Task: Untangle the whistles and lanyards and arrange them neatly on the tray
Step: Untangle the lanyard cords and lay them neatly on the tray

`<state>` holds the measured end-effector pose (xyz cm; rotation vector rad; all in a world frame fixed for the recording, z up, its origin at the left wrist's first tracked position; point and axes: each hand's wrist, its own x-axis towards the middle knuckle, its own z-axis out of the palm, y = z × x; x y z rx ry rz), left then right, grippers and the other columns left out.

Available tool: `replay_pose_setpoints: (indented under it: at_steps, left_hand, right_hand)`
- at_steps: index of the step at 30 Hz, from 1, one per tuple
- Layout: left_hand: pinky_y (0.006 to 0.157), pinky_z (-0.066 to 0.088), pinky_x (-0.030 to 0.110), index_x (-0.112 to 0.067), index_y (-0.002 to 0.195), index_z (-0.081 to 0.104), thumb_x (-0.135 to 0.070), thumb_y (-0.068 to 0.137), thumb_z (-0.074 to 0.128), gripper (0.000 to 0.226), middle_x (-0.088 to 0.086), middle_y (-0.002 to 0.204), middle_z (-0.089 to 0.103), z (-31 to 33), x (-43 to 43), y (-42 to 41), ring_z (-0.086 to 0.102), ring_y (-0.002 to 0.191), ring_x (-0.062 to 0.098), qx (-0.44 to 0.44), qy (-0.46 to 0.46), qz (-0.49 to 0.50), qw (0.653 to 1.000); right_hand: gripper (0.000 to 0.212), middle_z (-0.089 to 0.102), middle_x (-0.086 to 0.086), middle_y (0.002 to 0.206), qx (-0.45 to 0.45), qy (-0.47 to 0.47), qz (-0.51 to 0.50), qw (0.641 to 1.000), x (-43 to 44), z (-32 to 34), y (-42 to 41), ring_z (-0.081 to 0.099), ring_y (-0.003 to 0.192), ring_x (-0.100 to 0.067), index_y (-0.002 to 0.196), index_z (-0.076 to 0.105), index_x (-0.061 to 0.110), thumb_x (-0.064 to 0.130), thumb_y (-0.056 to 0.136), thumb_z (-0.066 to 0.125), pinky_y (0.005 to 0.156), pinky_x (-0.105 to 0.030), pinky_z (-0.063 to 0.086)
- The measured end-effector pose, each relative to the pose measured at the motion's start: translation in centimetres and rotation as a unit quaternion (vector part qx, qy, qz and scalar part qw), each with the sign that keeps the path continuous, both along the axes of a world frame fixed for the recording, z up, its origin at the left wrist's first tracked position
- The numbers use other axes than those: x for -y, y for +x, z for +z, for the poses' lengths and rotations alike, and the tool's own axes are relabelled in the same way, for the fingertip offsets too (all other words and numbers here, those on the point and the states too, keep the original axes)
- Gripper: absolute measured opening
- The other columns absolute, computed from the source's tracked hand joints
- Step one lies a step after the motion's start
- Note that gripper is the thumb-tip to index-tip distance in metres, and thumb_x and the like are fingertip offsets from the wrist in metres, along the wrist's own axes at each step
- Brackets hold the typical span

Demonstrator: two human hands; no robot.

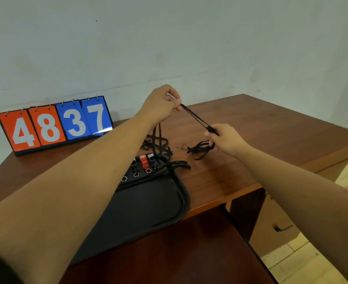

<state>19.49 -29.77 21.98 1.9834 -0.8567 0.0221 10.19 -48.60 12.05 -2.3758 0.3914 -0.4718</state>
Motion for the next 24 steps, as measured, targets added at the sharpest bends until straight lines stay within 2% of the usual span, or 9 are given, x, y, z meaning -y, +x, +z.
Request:
replay_pose_setpoints:
  at_steps: [4, 6, 9, 12, 16, 19, 22, 24]
  left_hand:
    - [0.072, 0.047, 0.026, -0.018, 0.106, 0.064, -0.020, 0.099, 0.053, 0.014, -0.005, 0.088, 0.072, -0.3, 0.6, 0.0, 0.056, 0.069, 0.000, 0.047, 0.014, 0.038, 0.998]
    - [0.083, 0.044, 0.025, -0.016, 0.112, 0.068, -0.024, 0.100, 0.051, 0.022, -0.007, 0.096, 0.067, -0.4, 0.4, -0.2, 0.057, 0.085, 0.004, 0.082, 0.070, 0.032, 0.994]
    - [0.085, 0.037, 0.024, -0.013, 0.113, 0.071, -0.030, 0.100, 0.053, 0.028, -0.003, 0.111, 0.065, -0.7, 0.0, -0.3, 0.053, 0.097, 0.008, 0.124, 0.160, 0.018, 0.979]
    - [0.079, 0.036, 0.024, -0.010, 0.109, 0.069, -0.027, 0.101, 0.051, 0.027, 0.001, 0.110, 0.065, -0.9, -0.5, -0.5, 0.052, 0.093, 0.011, 0.152, 0.189, 0.030, 0.970]
    - [0.058, 0.034, 0.022, -0.004, 0.101, 0.062, -0.026, 0.104, 0.043, 0.030, 0.006, 0.094, 0.059, -0.5, -1.2, -0.4, 0.049, 0.078, 0.016, 0.160, 0.160, 0.086, 0.970]
    - [0.059, 0.035, 0.028, -0.001, 0.100, 0.060, -0.027, 0.105, 0.038, 0.034, 0.009, 0.088, 0.057, -0.3, -1.6, -0.4, 0.049, 0.076, 0.019, 0.157, 0.139, 0.117, 0.971]
    - [0.054, 0.031, 0.025, -0.004, 0.090, 0.051, -0.027, 0.106, 0.033, 0.033, 0.001, 0.073, 0.046, -0.2, -2.0, -0.1, 0.043, 0.065, 0.015, 0.132, 0.096, 0.153, 0.975]
    - [0.053, 0.031, 0.025, -0.006, 0.088, 0.048, -0.026, 0.106, 0.031, 0.032, 0.001, 0.072, 0.045, 0.0, -2.3, 0.2, 0.042, 0.063, 0.013, 0.112, 0.083, 0.163, 0.977]
  right_hand:
    - [0.019, 0.066, 0.003, 0.084, -0.014, 0.011, 0.017, 1.000, 0.1, -0.5, -0.7, 0.064, 0.068, -0.009, 0.114, 0.061, 0.015, 0.028, 0.099, 0.058, 0.059, -0.020, 0.048]
    - [0.026, 0.068, 0.002, 0.081, -0.029, 0.019, 0.022, 0.999, 0.3, -0.9, -1.0, 0.068, 0.069, -0.012, 0.121, 0.061, 0.012, 0.026, 0.099, 0.059, 0.062, -0.022, 0.052]
    - [0.023, 0.071, -0.004, 0.076, -0.050, 0.004, 0.002, 0.999, 0.6, -1.3, -1.5, 0.069, 0.064, -0.013, 0.120, 0.062, 0.008, 0.017, 0.099, 0.058, 0.060, -0.023, 0.053]
    - [0.020, 0.069, -0.002, 0.080, -0.065, -0.035, -0.026, 0.997, 0.7, -1.5, -1.8, 0.069, 0.059, -0.014, 0.116, 0.063, 0.009, 0.016, 0.098, 0.058, 0.055, -0.025, 0.054]
    - [0.022, 0.072, -0.006, 0.083, -0.068, 0.006, -0.021, 0.997, 0.8, -1.7, -2.0, 0.071, 0.061, -0.017, 0.116, 0.064, 0.008, 0.018, 0.097, 0.062, 0.058, -0.028, 0.059]
    - [0.017, 0.073, -0.007, 0.081, -0.061, 0.023, -0.013, 0.998, 0.4, -1.5, -1.9, 0.069, 0.060, -0.015, 0.109, 0.065, 0.011, 0.021, 0.096, 0.064, 0.057, -0.026, 0.058]
    - [0.017, 0.073, -0.010, 0.082, -0.038, 0.046, 0.004, 0.998, -0.2, -1.3, -1.9, 0.067, 0.059, -0.016, 0.102, 0.067, 0.012, 0.028, 0.098, 0.060, 0.060, -0.028, 0.060]
    - [0.023, 0.072, -0.013, 0.085, -0.013, 0.083, 0.010, 0.996, -0.3, -1.2, -2.1, 0.066, 0.058, -0.016, 0.101, 0.069, 0.009, 0.027, 0.101, 0.055, 0.060, -0.029, 0.060]
